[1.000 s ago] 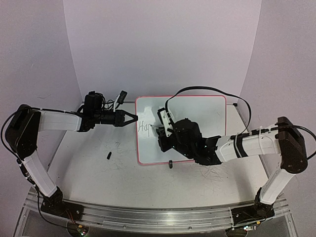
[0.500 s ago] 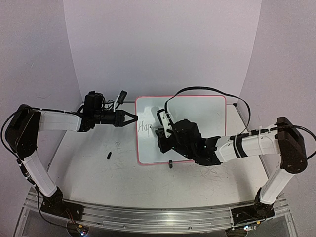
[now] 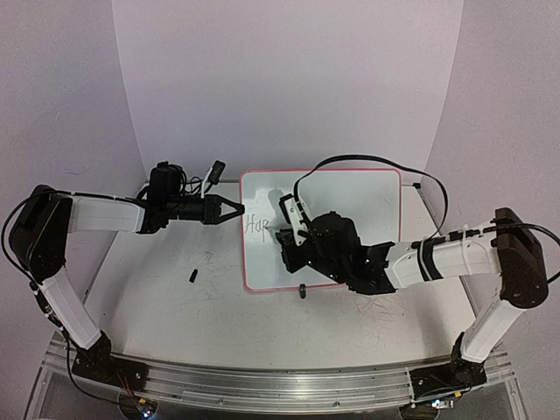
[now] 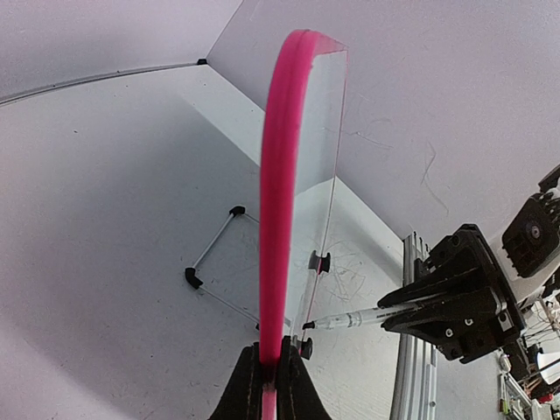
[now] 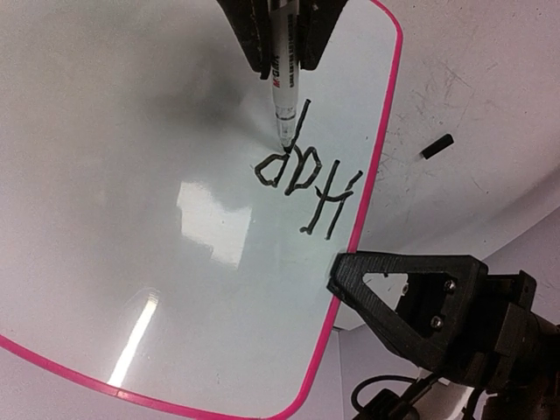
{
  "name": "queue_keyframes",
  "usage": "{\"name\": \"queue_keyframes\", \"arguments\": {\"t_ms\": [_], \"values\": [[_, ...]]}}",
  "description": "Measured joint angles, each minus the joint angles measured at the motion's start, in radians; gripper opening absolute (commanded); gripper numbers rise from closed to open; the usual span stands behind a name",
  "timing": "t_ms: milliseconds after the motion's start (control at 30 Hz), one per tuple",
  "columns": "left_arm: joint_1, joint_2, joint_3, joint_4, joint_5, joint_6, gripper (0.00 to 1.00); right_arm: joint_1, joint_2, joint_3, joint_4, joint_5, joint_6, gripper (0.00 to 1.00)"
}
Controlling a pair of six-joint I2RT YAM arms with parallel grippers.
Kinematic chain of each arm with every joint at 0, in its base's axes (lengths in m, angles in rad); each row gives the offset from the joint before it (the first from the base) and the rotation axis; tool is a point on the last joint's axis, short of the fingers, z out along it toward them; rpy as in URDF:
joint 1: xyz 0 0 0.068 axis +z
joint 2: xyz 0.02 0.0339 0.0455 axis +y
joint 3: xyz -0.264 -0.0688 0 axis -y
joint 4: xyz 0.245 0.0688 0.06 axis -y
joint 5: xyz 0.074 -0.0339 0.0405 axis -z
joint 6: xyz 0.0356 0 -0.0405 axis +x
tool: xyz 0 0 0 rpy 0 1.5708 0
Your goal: Write a sentence on the whiteboard
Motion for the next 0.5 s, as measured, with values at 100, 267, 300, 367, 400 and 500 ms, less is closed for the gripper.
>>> {"name": "queue_keyframes", "arguments": {"t_ms": [100,267,300,367,400,500], "values": [[0.000,0.000,0.000,0.000,0.000,0.000,0.00,-0.015,-0.029,-0.022,0.001,-0.007,0.000,0.00],[0.000,0.000,0.000,0.001,0.000,0.000,0.00,-0.030,-0.031,-0.022,0.007,-0.009,-0.003,0.00],[0.000,0.000,0.000,0.001,0.000,0.000,0.00,-0.030,-0.031,-0.022,0.008,-0.009,-0.004,0.00],[0.000,-0.001,0.000,0.003,0.000,0.000,0.00,-0.030,-0.031,-0.022,0.008,-0.009,-0.009,0.00],[0.000,-0.001,0.000,0.004,0.001,0.000,0.00,-0.030,-0.031,-0.022,0.008,-0.009,-0.011,0.00],[-0.001,-0.002,0.000,0.005,0.003,0.000,0.00,-0.030,-0.031,-0.021,0.008,-0.009,-0.016,0.00]]}}
